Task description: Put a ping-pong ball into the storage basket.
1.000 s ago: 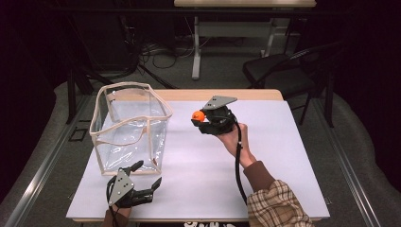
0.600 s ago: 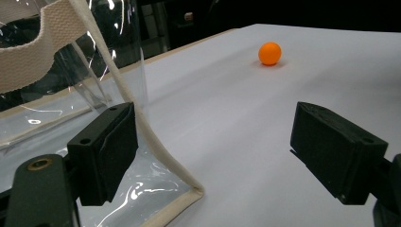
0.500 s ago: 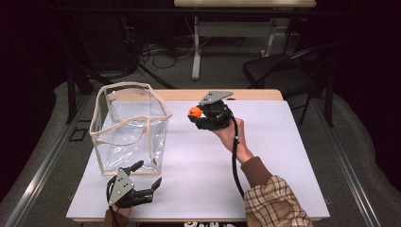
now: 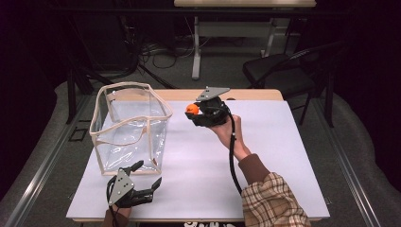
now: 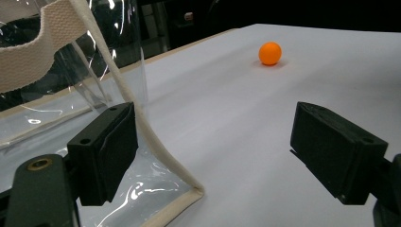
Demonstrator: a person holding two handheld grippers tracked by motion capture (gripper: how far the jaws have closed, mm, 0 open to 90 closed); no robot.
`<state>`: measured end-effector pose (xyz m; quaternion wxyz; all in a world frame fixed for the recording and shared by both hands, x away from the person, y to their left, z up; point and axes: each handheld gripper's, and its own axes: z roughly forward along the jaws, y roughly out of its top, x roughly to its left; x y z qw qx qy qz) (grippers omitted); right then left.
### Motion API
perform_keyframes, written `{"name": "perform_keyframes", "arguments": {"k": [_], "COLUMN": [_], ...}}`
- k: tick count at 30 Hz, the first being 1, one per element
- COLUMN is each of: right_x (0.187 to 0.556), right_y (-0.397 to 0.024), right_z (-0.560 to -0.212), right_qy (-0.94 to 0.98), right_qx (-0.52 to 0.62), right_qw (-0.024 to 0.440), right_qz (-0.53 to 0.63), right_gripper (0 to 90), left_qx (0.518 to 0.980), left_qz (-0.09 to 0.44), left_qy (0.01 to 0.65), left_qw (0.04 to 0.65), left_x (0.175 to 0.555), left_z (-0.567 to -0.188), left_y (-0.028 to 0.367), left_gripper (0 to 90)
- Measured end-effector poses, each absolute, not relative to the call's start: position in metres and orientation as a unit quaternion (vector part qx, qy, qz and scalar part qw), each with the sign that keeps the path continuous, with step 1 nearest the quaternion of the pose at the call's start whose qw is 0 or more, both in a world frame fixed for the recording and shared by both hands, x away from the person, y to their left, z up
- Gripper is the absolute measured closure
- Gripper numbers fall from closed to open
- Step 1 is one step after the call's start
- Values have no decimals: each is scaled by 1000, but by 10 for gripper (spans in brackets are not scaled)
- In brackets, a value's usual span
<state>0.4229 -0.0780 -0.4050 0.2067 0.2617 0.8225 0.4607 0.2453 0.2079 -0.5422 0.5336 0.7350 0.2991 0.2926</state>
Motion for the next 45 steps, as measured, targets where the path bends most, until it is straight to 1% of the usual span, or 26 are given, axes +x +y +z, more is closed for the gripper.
{"name": "perform_keyframes", "arguments": {"k": [13,45], "right_x": [433,446], "right_y": [-63,-37], "right_z": [-398,-379], "right_qy": [824,824], "right_qx": [257,244], "right_qw": [199,198], "right_qz": [463,471], "right_gripper": [511,511], "left_qx": [735,734], "left_qz": [293,293], "left_qy": [300,299], "left_qw": [533,535], "left_x": [245,246], "left_z": [-542,-542], "left_y": [208,209], "left_gripper": [158,158]}}
